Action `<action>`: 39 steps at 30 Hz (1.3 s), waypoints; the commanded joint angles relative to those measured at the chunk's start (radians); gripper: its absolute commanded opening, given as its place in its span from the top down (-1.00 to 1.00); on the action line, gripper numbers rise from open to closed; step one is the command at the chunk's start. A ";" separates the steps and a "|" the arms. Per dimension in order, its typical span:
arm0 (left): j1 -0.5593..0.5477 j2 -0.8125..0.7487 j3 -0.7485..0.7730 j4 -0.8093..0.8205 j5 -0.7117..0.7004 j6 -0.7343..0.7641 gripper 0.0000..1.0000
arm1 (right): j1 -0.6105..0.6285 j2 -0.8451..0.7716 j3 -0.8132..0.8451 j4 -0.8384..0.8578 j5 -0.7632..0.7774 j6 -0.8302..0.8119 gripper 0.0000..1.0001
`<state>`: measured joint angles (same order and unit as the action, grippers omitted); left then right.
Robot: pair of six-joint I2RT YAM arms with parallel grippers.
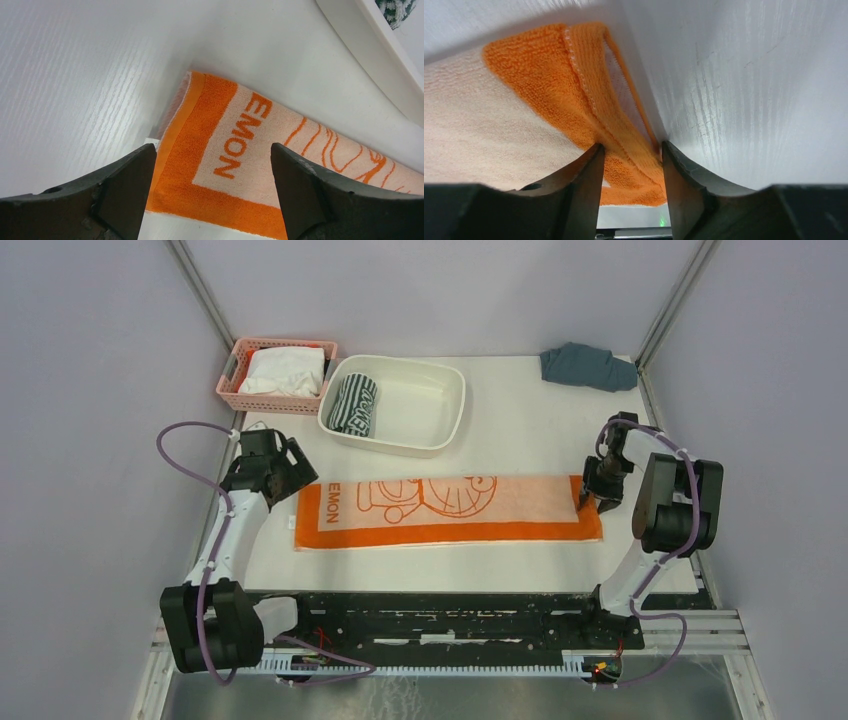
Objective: Roll the towels
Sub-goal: Fold the towel at the center of the board.
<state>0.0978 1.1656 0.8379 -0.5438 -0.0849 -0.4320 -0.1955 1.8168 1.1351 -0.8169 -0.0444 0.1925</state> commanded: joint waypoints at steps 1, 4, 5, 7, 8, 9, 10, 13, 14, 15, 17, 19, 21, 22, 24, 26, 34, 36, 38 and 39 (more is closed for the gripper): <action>-0.002 -0.001 0.000 0.040 0.019 0.012 -0.82 | 0.002 0.065 -0.018 0.050 -0.060 -0.012 0.05; -0.001 -0.001 0.000 0.041 0.017 0.011 -0.82 | 0.001 0.070 -0.022 0.054 -0.070 -0.012 0.42; -0.001 -0.003 -0.001 0.042 0.019 0.012 -0.82 | 0.002 0.071 -0.021 0.054 -0.071 -0.014 0.59; -0.002 -0.003 -0.001 0.046 0.036 0.016 -0.82 | 0.002 0.069 -0.016 0.052 -0.063 -0.013 0.86; -0.002 -0.005 -0.004 0.053 0.054 0.018 -0.81 | 0.003 0.060 -0.015 0.053 -0.034 -0.008 0.98; -0.002 -0.007 -0.008 0.060 0.073 0.020 -0.81 | 0.004 0.045 -0.016 0.055 0.005 -0.002 0.99; -0.002 -0.009 -0.010 0.068 0.093 0.022 -0.81 | 0.003 0.026 -0.014 0.054 0.053 0.000 0.99; -0.003 -0.012 -0.022 0.089 0.143 0.024 -0.81 | 0.002 -0.045 0.025 0.022 0.245 0.025 0.99; -0.006 -0.011 -0.026 0.098 0.162 0.024 -0.81 | -0.003 -0.064 0.048 0.006 0.310 0.036 0.99; -0.008 -0.010 -0.033 0.109 0.184 0.024 -0.81 | -0.011 -0.080 0.072 -0.006 0.356 0.044 0.99; -0.020 -0.005 -0.046 0.128 0.231 0.025 -0.81 | -0.030 -0.110 0.120 -0.028 0.416 0.057 0.99; -0.037 0.009 -0.051 0.133 0.260 0.030 -0.81 | -0.044 -0.136 0.168 -0.049 0.477 0.053 0.99; -0.060 0.023 -0.051 0.139 0.291 0.034 -0.80 | -0.044 -0.146 0.216 -0.079 0.565 0.048 0.99; -0.071 0.034 -0.052 0.144 0.310 0.036 -0.78 | -0.044 -0.151 0.237 -0.093 0.607 0.055 0.99; -0.086 0.059 -0.054 0.152 0.351 0.034 -0.75 | -0.044 -0.164 0.262 -0.115 0.626 0.070 0.99; -0.094 0.092 -0.050 0.151 0.387 0.030 -0.72 | -0.030 -0.193 0.262 -0.119 0.596 0.071 0.99; -0.170 0.209 -0.062 0.167 0.497 -0.055 -0.59 | 0.129 -0.300 0.249 -0.180 0.250 0.099 0.99; -0.205 0.229 -0.079 0.195 0.496 -0.087 -0.57 | 0.178 -0.311 0.242 -0.195 0.168 0.120 0.99; -0.221 0.253 -0.092 0.207 0.488 -0.118 -0.53 | 0.232 -0.338 0.206 -0.166 0.050 0.139 0.99; -0.226 0.267 -0.097 0.208 0.480 -0.132 -0.50 | 0.261 -0.358 0.174 -0.137 0.008 0.158 0.99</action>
<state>-0.1009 1.3991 0.7597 -0.3950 0.3634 -0.4763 -0.0135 1.5330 1.3632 -0.9741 0.1982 0.2840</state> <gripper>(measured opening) 0.770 0.027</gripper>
